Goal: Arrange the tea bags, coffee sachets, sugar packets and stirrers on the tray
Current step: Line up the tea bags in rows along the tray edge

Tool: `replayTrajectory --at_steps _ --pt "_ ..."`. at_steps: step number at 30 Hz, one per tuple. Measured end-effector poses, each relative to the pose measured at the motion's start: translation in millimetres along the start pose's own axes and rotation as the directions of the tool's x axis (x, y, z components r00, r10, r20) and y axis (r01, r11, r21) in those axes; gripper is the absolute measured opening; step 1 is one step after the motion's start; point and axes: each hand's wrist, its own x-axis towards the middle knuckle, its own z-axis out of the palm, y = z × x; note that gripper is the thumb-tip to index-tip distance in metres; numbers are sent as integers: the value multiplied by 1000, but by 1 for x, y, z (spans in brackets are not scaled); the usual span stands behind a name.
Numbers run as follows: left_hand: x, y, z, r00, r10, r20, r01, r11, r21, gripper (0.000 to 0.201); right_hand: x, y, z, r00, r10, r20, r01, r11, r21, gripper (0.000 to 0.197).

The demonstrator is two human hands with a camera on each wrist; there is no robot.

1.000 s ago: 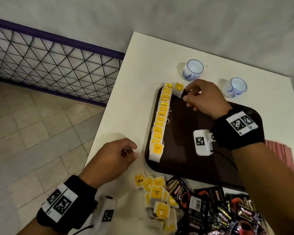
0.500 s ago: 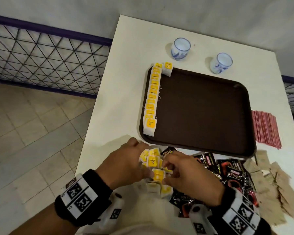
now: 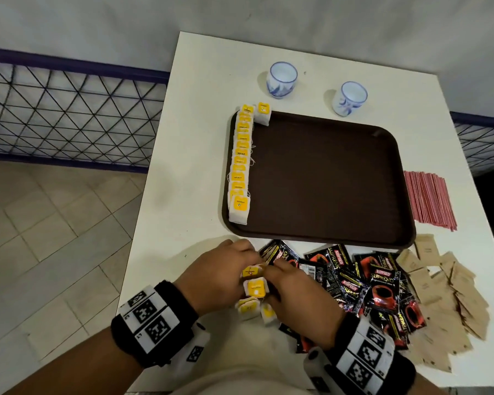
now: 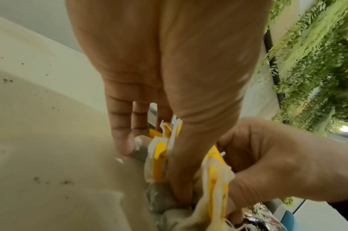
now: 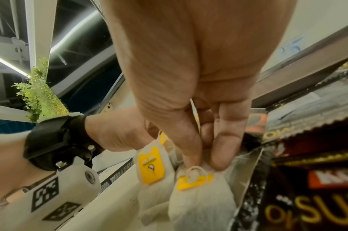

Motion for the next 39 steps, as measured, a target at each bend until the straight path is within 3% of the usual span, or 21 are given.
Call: replayTrajectory --at_steps 2,8,13,19,24,29,32,36,39 --pt "0 0 2 999 36 2 -36 999 -8 43 -1 1 1 1000 16 6 -16 1000 13 41" --pt "-4 -8 0 992 9 -126 -26 991 -134 30 -5 3 -5 1000 7 -28 -6 999 45 28" --pt "-11 -9 -13 982 -102 -159 41 937 -348 7 -7 9 -27 992 38 -116 -26 994 107 14" --pt "-17 -14 -39 957 -204 -205 69 851 -521 15 -1 8 -51 994 47 -101 -24 975 221 33" --pt "-11 -9 -51 966 -171 -193 37 832 -554 26 16 -8 -56 979 -27 -202 112 899 422 47" --pt "0 -3 -51 949 -197 -244 0 779 -628 34 38 -16 -50 951 -6 -309 170 845 507 36" --pt "3 -3 -51 922 -264 -284 -22 694 -719 39 45 -15 -51 937 49 -345 169 800 575 27" --pt "7 -4 -50 915 -308 -261 -101 452 -886 32 53 -24 -60 925 120 -360 210 628 750 16" --pt "13 -3 -45 927 -296 -230 -130 322 -938 34 61 -32 -64 917 146 -370 239 543 805 11"
